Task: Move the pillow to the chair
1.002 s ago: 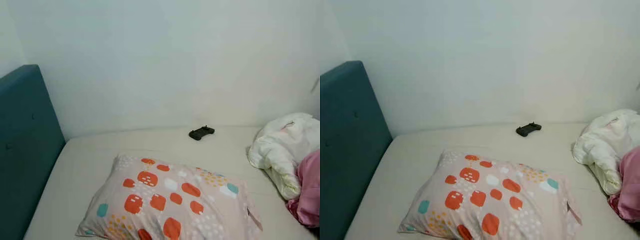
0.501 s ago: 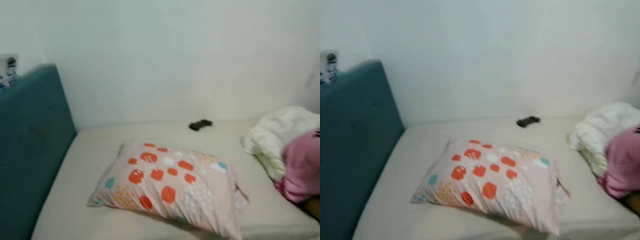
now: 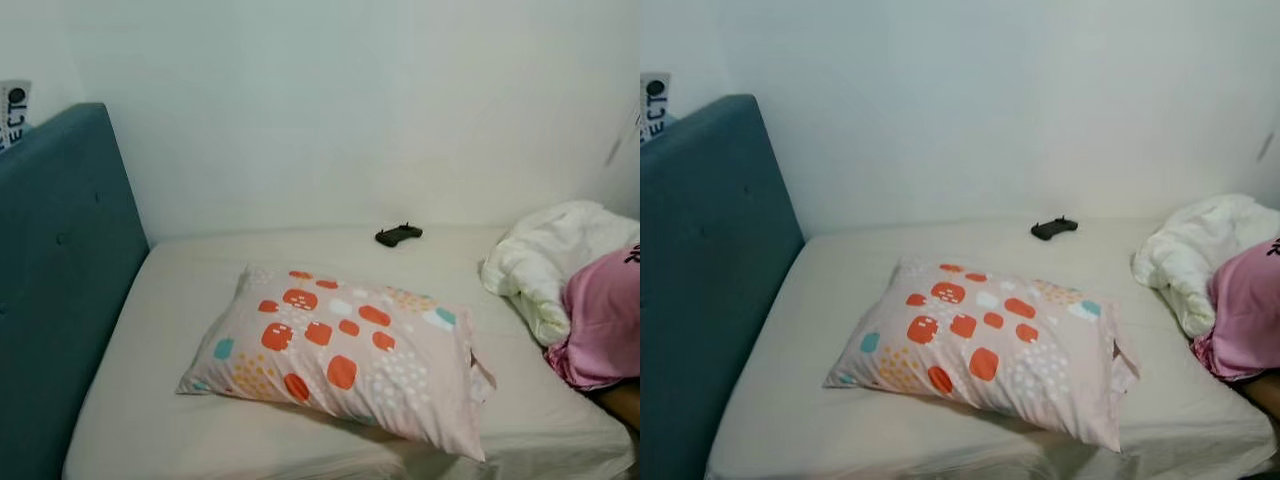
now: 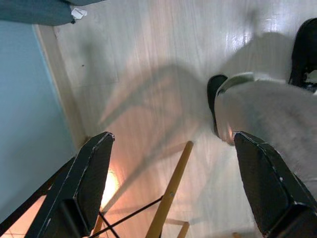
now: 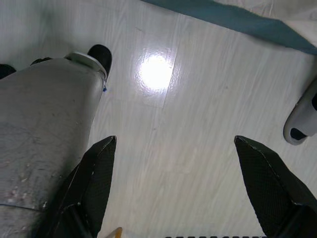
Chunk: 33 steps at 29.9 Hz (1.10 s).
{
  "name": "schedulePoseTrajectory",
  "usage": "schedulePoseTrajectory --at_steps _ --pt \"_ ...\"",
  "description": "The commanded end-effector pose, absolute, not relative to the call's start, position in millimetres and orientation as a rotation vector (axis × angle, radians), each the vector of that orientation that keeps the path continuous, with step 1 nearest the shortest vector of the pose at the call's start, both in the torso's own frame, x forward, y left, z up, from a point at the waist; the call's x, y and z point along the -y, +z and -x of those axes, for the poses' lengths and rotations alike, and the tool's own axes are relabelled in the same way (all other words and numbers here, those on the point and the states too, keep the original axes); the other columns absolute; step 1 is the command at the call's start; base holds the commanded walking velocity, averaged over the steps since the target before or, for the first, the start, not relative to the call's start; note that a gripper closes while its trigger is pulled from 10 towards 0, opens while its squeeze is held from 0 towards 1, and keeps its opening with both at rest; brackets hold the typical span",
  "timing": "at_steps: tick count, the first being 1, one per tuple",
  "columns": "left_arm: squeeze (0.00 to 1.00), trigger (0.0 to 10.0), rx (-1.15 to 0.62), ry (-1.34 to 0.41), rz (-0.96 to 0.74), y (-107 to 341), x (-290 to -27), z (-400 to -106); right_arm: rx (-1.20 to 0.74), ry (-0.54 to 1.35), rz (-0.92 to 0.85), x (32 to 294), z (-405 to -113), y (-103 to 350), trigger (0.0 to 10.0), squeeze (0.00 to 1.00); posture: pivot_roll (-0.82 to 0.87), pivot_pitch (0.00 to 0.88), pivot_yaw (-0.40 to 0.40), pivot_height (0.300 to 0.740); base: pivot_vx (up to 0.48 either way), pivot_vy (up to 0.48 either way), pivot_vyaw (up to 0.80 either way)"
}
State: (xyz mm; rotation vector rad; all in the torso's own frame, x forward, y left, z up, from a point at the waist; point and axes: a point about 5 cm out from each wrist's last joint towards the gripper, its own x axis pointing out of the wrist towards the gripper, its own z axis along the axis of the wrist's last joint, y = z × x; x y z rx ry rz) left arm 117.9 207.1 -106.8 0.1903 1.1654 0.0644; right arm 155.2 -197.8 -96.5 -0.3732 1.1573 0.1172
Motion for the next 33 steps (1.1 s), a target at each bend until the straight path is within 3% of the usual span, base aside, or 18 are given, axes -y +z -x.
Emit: schedulePoseTrajectory --at_steps 1,4,16,21,33 --pt "0.0 10.0 -1.175 0.055 -0.193 -107.6 -206.9 -115.5 -1.162 0.112 0.354 197.2 -153.5 -97.3 10.0 0.0 0.02 0.032 -0.027 0.74 0.0 -0.48 0.0" --pt "0.0 10.0 -1.175 0.06 -0.19 -107.6 -206.7 -115.7 -1.161 0.111 0.354 197.2 -153.9 -97.1 10.0 0.0 0.02 0.034 -0.028 0.74 0.0 -0.443 0.0" --pt "0.0 10.0 -1.171 0.069 -0.186 -107.3 -208.3 -115.7 -1.158 0.109 0.358 197.7 -155.2 -96.6 10.0 0.0 0.02 0.027 -0.032 0.74 0.0 0.0 0.0" --pt "0.0 10.0 -1.169 0.076 -0.192 -106.9 -209.4 -116.5 -1.155 0.111 0.359 197.3 -156.1 -96.3 10.0 0.0 0.02 0.022 -0.032 0.74 0.0 -0.432 0.0" --pt "0.0 10.0 -1.162 0.087 -0.19 -106.5 -209.8 -117.4 -1.124 0.074 0.322 197.5 -162.8 -93.5 10.0 0.0 0.02 0.027 -0.03 0.74 0.0 0.0 0.0"
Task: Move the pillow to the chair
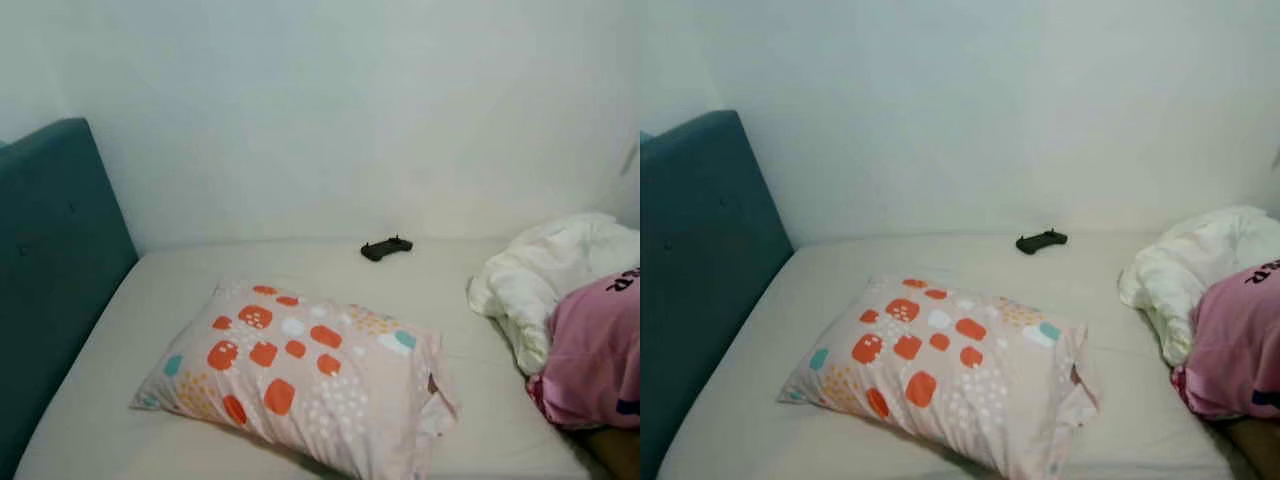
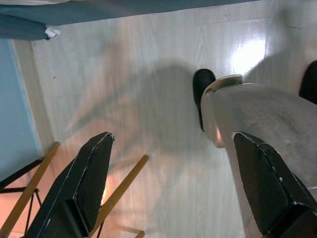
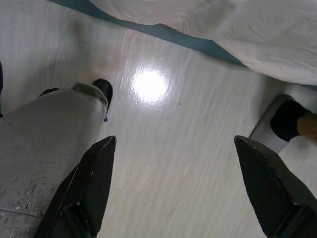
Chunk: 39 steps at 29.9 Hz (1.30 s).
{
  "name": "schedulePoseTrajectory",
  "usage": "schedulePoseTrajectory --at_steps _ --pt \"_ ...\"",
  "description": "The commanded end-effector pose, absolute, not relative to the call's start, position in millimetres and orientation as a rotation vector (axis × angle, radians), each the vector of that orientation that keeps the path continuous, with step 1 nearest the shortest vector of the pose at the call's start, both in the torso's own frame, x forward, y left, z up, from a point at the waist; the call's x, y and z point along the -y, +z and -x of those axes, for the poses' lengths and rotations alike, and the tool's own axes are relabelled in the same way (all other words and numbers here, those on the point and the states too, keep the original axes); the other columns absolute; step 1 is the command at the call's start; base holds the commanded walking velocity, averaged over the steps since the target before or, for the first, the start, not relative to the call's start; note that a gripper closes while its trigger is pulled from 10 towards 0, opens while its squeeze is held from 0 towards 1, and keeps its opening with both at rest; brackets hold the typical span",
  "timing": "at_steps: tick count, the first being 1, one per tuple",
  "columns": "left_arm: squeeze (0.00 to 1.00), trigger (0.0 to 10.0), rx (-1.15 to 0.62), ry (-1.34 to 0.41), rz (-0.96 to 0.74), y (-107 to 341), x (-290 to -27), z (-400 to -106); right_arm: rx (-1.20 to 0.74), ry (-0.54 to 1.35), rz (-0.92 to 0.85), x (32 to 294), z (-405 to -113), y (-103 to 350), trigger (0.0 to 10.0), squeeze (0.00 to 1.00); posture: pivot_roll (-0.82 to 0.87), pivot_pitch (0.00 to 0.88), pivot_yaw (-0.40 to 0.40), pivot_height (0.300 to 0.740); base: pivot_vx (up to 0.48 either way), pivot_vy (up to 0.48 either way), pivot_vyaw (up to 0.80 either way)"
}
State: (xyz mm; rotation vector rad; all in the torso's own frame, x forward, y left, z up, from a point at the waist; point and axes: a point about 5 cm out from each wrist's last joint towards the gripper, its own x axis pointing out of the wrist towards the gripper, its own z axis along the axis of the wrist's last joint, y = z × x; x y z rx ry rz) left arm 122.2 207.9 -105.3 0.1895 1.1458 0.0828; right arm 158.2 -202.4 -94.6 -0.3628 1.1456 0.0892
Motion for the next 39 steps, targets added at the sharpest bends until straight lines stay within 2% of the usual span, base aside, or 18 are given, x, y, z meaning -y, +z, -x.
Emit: schedulePoseTrajectory --at_steps 1,2,4,6,7,8,11,13,14,16,23,29,39 --pt "0.0 10.0 -1.162 0.087 -0.19 -106.5 -209.8 -117.4 -1.124 0.074 0.322 197.5 -162.8 -93.5 10.0 0.0 0.02 0.027 -0.03 0.74 0.0 0.0 0.0" --pt "0.0 10.0 -1.163 0.086 -0.188 -106.7 -209.5 -116.9 -1.075 0.026 0.251 197.7 -174.5 -88.2 10.0 0.0 0.02 0.032 -0.03 0.74 0.0 0.0 0.0" --pt "0.0 10.0 -1.163 0.086 -0.188 -106.7 -209.5 -116.6 -1.05 0.004 0.216 197.9 -180.5 -85.4 10.0 0.0 0.02 0.033 -0.03 0.74 0.0 0.0 0.0" --pt "0.0 10.0 -1.138 0.098 -0.17 -105.5 -209.3 -119.8 -0.916 -0.11 0.029 202.9 -212.9 -67.2 10.0 0.0 0.02 0.04 -0.024 0.74 0.0 0.0 0.0" --pt "0.0 10.0 -1.138 0.098 -0.17 -105.5 -209.3 -119.8 -0.916 -0.11 0.029 202.9 -212.9 -67.2 10.0 0.0 0.02 0.04 -0.024 0.74 0.0 0.0 0.0" --pt "0.0 10.0 -1.099 0.111 -0.133 -103.3 -208.7 -126.0 -0.777 -0.189 -0.188 207.0 -244.3 -45.8 10.0 0.0 0.02 0.042 -0.022 0.74 0.0 0.0 0.0" --pt "0.0 10.0 -1.084 0.113 -0.116 -102.4 -208.3 -128.7 -0.731 -0.204 -0.268 207.5 -254.2 -38.3 10.0 0.0 0.02 0.043 -0.021 0.74 0.0 0.0 0.0" --pt "0.0 10.0 -1.063 0.111 -0.112 -100.2 -209.5 -134.1 -0.613 -0.175 -0.365 207.3 -281.5 -15.3 10.0 0.0 0.02 0.044 -0.022 0.74 0.0 0.0 0.0" --pt "0.0 10.0 -1.063 0.111 -0.112 -100.2 -209.5 -134.1 -0.613 -0.175 -0.365 207.3 -281.5 -15.3 10.0 0.0 0.02 0.044 -0.022 0.74 0.0 0.0 0.0" --pt "0.0 10.0 -1.051 0.122 -0.112 -98.1 -212.6 -138.6 -0.532 -0.149 -0.422 209.0 -305.0 8.0 10.0 0.0 0.02 0.043 -0.025 0.735 0.0 0.0 0.0" --pt "0.0 10.0 -1.017 0.136 -0.083 -95.4 -211.7 -145.9 -0.433 -0.19 -0.462 221.2 -321.7 30.2 10.0 0.0 0.02 0.04 -0.036 0.71 0.0 0.0 0.0" --pt "0.0 10.0 -0.97 0.149 -0.056 -91.3 -211.0 -155.3 -0.434 -0.23 -0.51 230.4 -315.7 25.9 10.0 0.0 0.02 0.039 -0.039 0.685 0.0 0.0 0.0" --pt "0.0 10.0 -0.946 0.155 -0.065 -87.8 -214.5 -161.9 -0.447 -0.197 -0.525 228.1 -309.1 18.5 10.0 0.0 0.03 0.041 -0.037 0.655 0.0 0.0 0.0"
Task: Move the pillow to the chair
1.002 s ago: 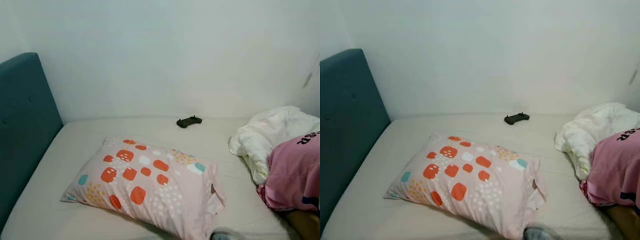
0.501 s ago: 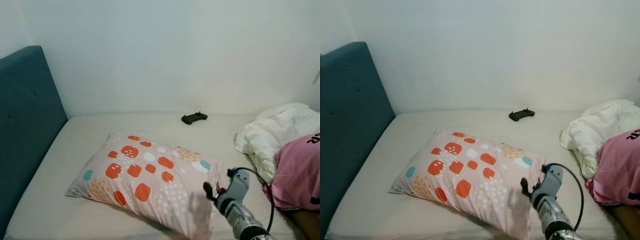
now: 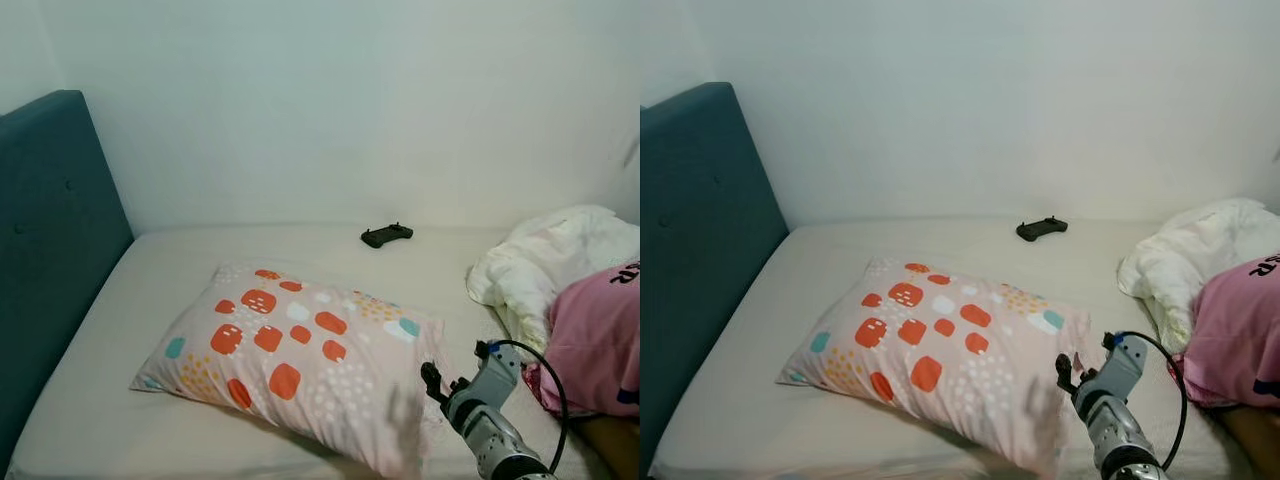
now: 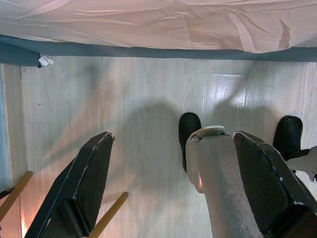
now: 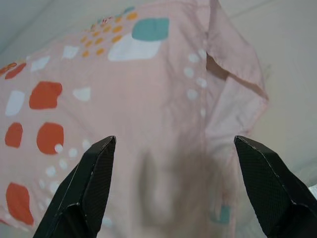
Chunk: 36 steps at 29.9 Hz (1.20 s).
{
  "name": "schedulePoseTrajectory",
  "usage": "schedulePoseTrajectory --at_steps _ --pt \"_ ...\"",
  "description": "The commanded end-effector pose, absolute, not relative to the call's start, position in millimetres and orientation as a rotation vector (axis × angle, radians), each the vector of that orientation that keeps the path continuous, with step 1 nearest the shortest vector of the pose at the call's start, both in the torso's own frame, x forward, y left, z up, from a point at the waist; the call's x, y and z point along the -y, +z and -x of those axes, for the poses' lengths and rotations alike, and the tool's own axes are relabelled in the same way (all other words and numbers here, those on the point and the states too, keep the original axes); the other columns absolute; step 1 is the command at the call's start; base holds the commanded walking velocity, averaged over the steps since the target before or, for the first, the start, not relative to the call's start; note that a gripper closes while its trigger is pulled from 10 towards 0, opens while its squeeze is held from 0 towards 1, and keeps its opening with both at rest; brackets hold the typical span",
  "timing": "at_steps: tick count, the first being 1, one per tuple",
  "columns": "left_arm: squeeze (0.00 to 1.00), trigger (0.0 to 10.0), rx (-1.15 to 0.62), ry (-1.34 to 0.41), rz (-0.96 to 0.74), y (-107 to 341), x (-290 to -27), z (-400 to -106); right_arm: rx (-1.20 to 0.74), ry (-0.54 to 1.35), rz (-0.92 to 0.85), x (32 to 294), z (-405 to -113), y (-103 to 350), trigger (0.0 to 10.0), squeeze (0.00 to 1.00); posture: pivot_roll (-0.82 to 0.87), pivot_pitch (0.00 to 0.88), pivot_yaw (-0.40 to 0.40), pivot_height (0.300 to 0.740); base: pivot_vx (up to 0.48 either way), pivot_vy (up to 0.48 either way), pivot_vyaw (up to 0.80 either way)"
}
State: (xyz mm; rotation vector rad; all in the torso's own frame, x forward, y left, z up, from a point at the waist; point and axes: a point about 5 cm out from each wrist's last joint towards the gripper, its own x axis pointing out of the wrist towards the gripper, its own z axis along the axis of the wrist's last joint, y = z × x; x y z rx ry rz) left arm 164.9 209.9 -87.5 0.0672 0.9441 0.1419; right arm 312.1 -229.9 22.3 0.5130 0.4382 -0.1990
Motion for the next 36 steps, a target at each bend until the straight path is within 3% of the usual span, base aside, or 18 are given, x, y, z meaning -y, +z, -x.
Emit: schedulePoseTrajectory --at_steps 1,14,25,36 --pt "0.0 10.0 -0.95 0.156 -0.065 -88.4 -214.7 -160.3 -0.444 -0.19 -0.528 227.4 -309.8 19.1 10.0 0.0 0.03 0.042 -0.037 0.65 0.0 0.0 0.0" --pt "0.0 10.0 -1.005 0.167 -0.074 -96.2 -217.4 -138.6 -0.409 -0.135 -0.528 224.2 -317.5 27.8 10.0 0.0 0.03 0.054 -0.042 0.6 0.0 0.0 0.0" --pt "0.0 10.0 -0.996 0.154 -0.094 -95.3 -219.2 -139.1 -0.307 -0.107 -0.555 229.9 -332.0 49.5 10.0 0.0 0.04 0.059 -0.026 0.555 0.0 0.0 0.0" --pt "0.0 10.0 -0.712 0.247 0.054 -68.0 -239.5 -178.8 -0.155 -0.033 -0.575 239.1 -347.6 80.6 10.0 0.0 0.09 0.126 0.017 0.515 0.0 0.0 0.0"
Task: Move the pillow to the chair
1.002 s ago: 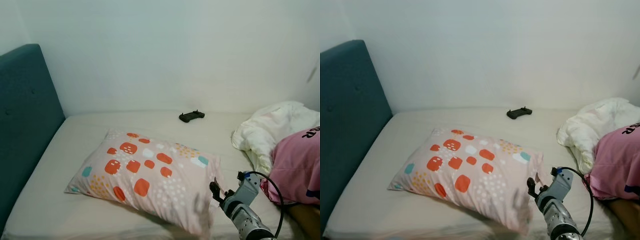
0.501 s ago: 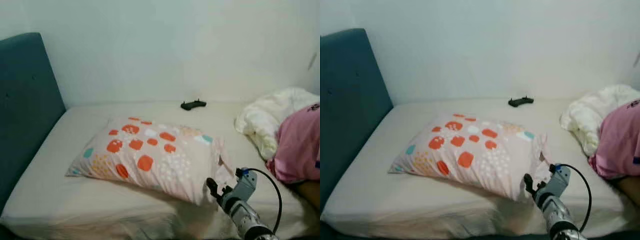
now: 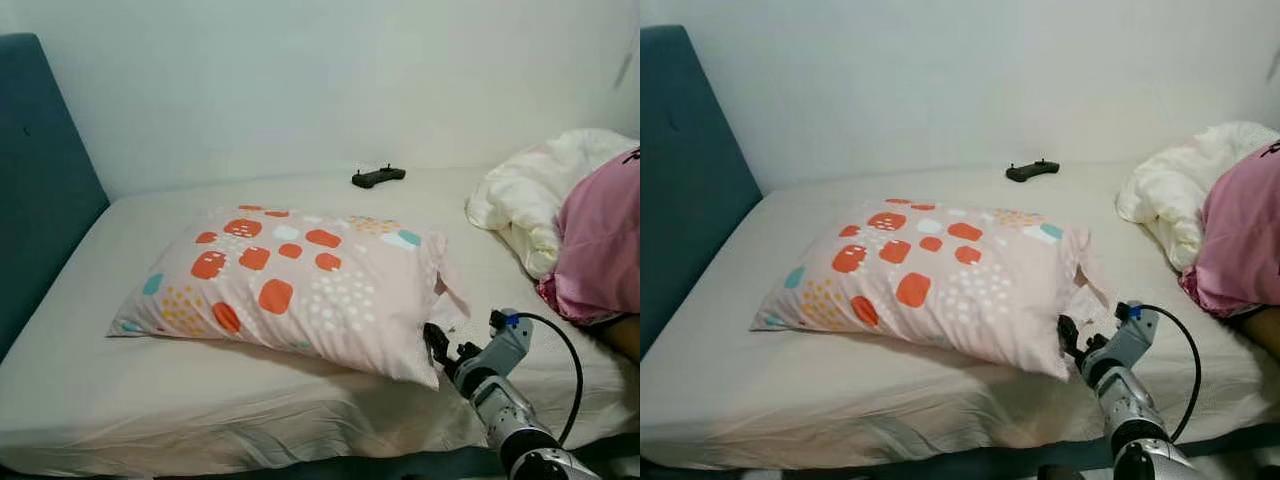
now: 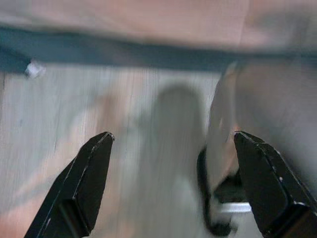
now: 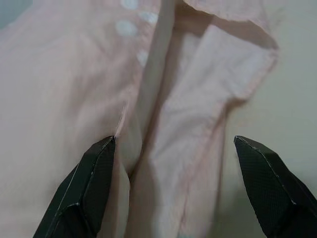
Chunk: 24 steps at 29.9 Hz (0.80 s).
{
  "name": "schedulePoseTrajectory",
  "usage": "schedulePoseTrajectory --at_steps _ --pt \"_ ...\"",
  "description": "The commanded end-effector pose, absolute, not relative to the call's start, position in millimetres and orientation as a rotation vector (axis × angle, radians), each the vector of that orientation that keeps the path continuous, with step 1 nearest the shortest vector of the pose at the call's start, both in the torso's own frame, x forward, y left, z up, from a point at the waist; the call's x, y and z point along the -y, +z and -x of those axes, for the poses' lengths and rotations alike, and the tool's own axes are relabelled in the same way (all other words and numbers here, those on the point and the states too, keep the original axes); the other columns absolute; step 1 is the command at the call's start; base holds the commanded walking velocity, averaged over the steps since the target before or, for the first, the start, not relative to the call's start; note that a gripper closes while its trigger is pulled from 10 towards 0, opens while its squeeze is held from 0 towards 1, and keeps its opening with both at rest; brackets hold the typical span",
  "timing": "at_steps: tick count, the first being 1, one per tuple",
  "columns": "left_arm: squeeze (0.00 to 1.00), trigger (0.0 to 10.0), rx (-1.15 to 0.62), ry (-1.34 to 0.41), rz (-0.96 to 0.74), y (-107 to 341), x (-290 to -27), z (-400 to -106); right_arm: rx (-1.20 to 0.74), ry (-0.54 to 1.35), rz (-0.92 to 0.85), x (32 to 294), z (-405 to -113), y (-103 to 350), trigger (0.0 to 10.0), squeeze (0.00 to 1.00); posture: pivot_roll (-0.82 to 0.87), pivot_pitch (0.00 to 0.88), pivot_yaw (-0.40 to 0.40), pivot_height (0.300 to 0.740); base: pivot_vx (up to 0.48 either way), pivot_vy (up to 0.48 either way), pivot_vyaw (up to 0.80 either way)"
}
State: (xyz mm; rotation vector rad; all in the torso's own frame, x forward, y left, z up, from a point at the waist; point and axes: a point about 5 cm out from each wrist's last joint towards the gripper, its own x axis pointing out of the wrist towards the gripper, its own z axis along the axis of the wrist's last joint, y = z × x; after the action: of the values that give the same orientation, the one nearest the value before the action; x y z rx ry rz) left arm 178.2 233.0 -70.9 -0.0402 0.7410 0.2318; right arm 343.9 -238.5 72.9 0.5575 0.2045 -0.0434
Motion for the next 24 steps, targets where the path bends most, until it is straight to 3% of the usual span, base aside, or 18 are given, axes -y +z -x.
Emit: schedulePoseTrajectory --at_steps 1,10,16,24 --pt "0.0 10.0 -0.679 0.254 0.062 -64.4 -242.2 -182.6 -0.126 0.002 -0.588 236.0 -351.1 86.5 10.0 0.0 0.1 0.135 0.023 0.51 0.0 0.0 0.0" --pt "0.0 10.0 -0.667 0.247 0.036 -64.8 -248.7 -173.4 -0.001 0.156 -0.628 220.9 -366.0 114.2 10.0 0.0 0.13 0.186 0.058 0.485 0.0 0.0 0.0" --pt "0.0 10.0 -0.696 0.256 0.011 -71.4 -261.3 -141.8 0.035 0.222 -0.673 215.5 -372.7 127.3 10.0 0.0 0.19 0.255 0.078 0.455 0.0 0.0 0.0" --pt "0.0 10.0 -0.704 0.256 -0.003 -73.6 -265.5 -125.7 -0.036 0.12 -0.672 210.8 -377.1 123.7 10.0 0.0 0.21 0.288 0.084 0.42 0.0 0.0 0.0"
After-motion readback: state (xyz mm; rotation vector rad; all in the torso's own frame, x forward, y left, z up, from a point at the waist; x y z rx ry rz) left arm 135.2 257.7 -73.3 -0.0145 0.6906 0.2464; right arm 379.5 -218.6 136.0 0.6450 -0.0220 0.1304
